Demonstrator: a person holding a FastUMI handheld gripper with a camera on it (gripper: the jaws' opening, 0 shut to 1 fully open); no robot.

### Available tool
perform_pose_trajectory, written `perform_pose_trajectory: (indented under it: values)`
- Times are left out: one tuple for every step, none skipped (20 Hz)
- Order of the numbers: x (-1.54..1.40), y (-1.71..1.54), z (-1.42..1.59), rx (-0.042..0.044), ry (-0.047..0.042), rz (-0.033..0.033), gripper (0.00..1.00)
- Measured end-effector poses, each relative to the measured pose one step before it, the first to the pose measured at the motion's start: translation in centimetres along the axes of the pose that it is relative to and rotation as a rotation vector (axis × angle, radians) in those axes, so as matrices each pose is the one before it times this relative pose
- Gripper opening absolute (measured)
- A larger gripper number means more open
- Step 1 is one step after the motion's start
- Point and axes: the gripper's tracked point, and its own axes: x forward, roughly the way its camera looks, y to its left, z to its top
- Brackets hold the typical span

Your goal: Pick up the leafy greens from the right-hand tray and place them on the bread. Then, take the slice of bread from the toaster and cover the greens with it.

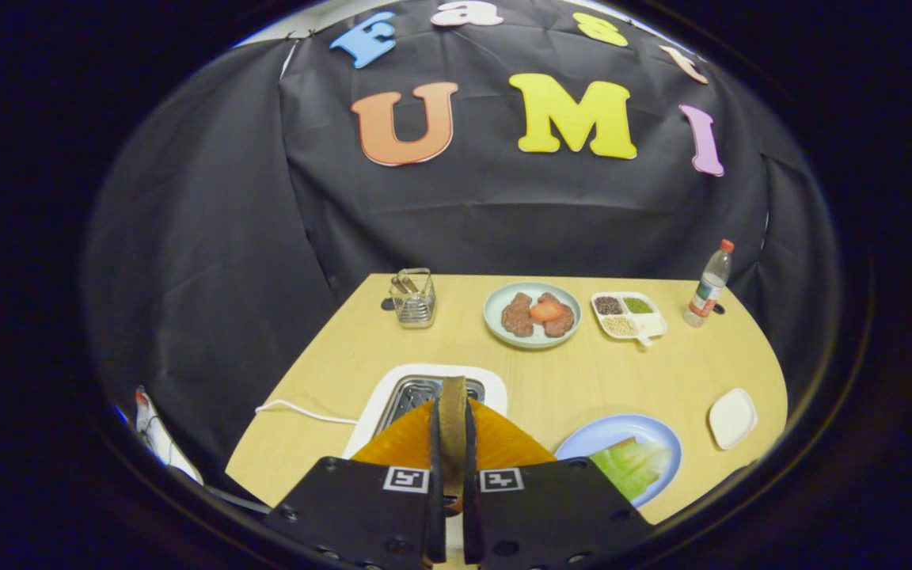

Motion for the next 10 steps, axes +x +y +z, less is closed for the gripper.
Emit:
perform_pose_trajectory:
  values:
    - [-0.831,0.119,0.934,0.00181,-0.0163,0.00617,0.09]
    - [-0.967,0.142,0.905,0.00116,-0.01697,0.00835,0.08]
    - [-0.988,0.18,1.022,0.00558,-0.01736,0.01402,0.09]
    - [-1.219,0.151,1.124,0.00909,-0.01923,0.01427,0.09]
    - [-1.196,0.015,1.106,0.00292,-0.01886,0.01192,0.09]
    - [-1.006,-0.176,1.024,0.00264,-0.02179,0.00526,0.08]
    - [-1.147,-0.445,1.188,0.00185,-0.03006,-0.00163,0.08]
    - [-1.181,-0.686,1.174,0.00193,-0.03063,-0.00127,0.08]
    - [-0.784,-0.618,0.638,0.00027,-0.01647,-0.0009,0.08]
    - [-0.875,-0.904,0.483,0.00523,-0.01901,-0.00177,0.08]
